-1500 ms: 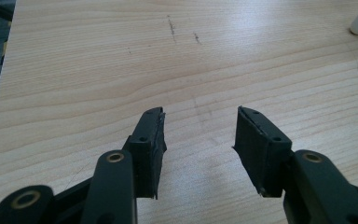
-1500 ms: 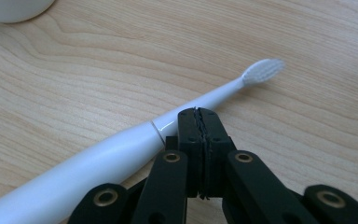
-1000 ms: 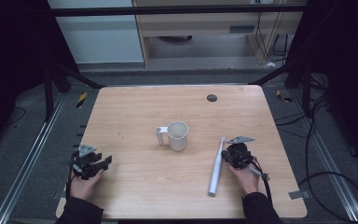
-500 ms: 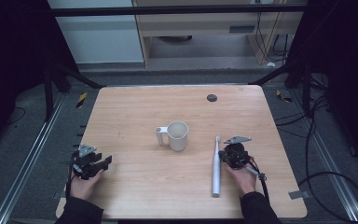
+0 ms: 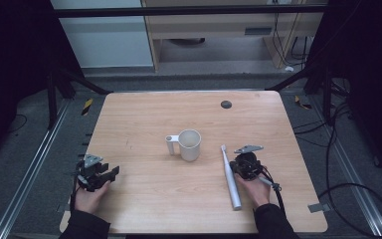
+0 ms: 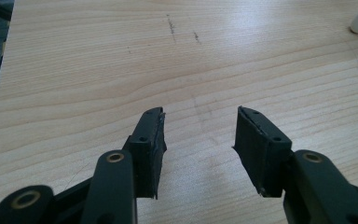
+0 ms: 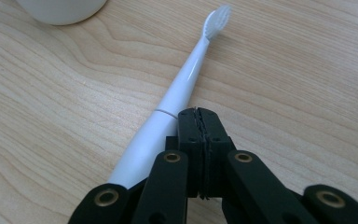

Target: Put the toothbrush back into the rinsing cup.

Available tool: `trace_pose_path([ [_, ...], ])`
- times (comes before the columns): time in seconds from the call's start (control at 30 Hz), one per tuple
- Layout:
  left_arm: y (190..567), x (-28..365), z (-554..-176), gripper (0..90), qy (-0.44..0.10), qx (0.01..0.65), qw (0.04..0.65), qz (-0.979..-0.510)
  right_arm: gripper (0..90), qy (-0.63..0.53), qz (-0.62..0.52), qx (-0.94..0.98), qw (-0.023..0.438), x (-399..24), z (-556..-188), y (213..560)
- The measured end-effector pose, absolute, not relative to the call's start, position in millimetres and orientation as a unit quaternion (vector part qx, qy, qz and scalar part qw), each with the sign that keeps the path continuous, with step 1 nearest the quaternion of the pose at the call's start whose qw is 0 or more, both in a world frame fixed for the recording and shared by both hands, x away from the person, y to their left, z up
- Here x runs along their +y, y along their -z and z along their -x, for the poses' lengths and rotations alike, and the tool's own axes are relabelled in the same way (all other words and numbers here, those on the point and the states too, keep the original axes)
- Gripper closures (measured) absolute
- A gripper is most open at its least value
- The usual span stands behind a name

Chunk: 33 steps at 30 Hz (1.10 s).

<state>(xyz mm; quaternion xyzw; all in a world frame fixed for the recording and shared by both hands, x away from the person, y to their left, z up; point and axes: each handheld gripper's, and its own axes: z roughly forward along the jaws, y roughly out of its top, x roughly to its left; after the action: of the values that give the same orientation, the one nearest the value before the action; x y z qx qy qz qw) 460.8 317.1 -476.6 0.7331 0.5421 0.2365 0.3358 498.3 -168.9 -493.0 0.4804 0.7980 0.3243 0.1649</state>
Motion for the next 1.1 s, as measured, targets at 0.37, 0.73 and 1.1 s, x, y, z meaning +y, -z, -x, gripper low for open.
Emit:
trace_pose_path([
  [0.37, 476.8, 316.9, -460.9, 51.5, -0.236, 0.542, 0.336, -0.734, 89.0, -0.325, -0.478, 0.800, 0.161, -166.4, -499.9, 493.5],
  [0.73, 476.7, 317.1, -460.9, 51.5, -0.236, 0.542, 0.336, -0.733, 88.9, -0.324, -0.472, 0.805, 0.157, -162.5, -501.6, 494.0],
  [1.1, 477.1, 317.1, -461.2, 51.5, -0.233, 0.541, 0.338, -0.734, 78.5, -0.330, -0.477, 0.793, 0.187, -173.8, -495.6, 473.8],
])
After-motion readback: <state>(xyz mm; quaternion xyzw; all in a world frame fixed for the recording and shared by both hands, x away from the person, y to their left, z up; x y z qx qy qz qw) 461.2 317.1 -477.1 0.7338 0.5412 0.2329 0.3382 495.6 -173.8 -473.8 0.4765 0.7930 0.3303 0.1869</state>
